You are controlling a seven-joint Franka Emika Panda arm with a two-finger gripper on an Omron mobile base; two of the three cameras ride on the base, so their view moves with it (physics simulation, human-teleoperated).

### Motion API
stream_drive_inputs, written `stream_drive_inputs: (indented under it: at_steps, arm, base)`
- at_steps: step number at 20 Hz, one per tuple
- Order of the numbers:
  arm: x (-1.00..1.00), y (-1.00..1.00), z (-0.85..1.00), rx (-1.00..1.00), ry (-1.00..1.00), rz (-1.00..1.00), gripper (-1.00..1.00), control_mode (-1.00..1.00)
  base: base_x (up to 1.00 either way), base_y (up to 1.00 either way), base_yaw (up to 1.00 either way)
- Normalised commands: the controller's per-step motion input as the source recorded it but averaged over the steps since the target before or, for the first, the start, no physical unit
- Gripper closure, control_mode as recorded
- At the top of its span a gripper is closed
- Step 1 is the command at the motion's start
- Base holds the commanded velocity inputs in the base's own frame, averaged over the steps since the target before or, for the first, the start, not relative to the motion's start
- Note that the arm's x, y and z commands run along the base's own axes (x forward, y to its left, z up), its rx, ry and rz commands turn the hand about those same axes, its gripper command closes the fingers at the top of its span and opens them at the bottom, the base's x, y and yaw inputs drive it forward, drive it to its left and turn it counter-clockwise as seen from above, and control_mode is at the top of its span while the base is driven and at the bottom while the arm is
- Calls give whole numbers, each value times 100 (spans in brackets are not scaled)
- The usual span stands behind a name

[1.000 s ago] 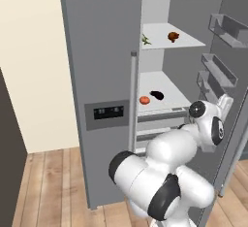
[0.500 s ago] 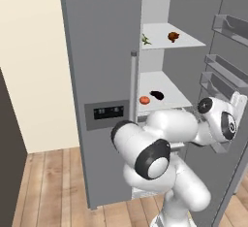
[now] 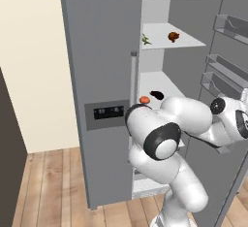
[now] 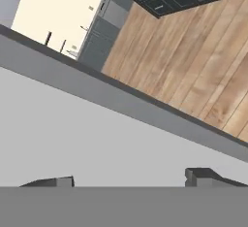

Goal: Gather the eggplant and squash from the fridge and place them on a tray on the dining counter. Then gather the chicken drumstick and fish from the fridge and place them on the other tray.

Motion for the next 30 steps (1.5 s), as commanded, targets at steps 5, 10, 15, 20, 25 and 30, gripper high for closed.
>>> stream_drive_inputs:
  at_steps: [5, 10, 15, 20, 25, 30]
  arm:
    - [-4, 63, 8, 2, 0, -11, -100, -100]
    - [-12, 93, 58, 3, 2, 0, -100, -100]
    - [-1, 81, 86, 1, 24, 24, -100, -100]
    - [-2, 59, 55, 0, 38, 38, -100, -100]
    - [0, 39, 17, 0, 43, 45, -100, -100]
    - [56, 41, 0, -2, 30, 49, -100, -100]
  base:
    - [0, 0, 0]
    - [0, 0, 0]
    - [0, 0, 0]
    - [0, 0, 0]
    - [0, 0, 0]
    - [0, 0, 0]
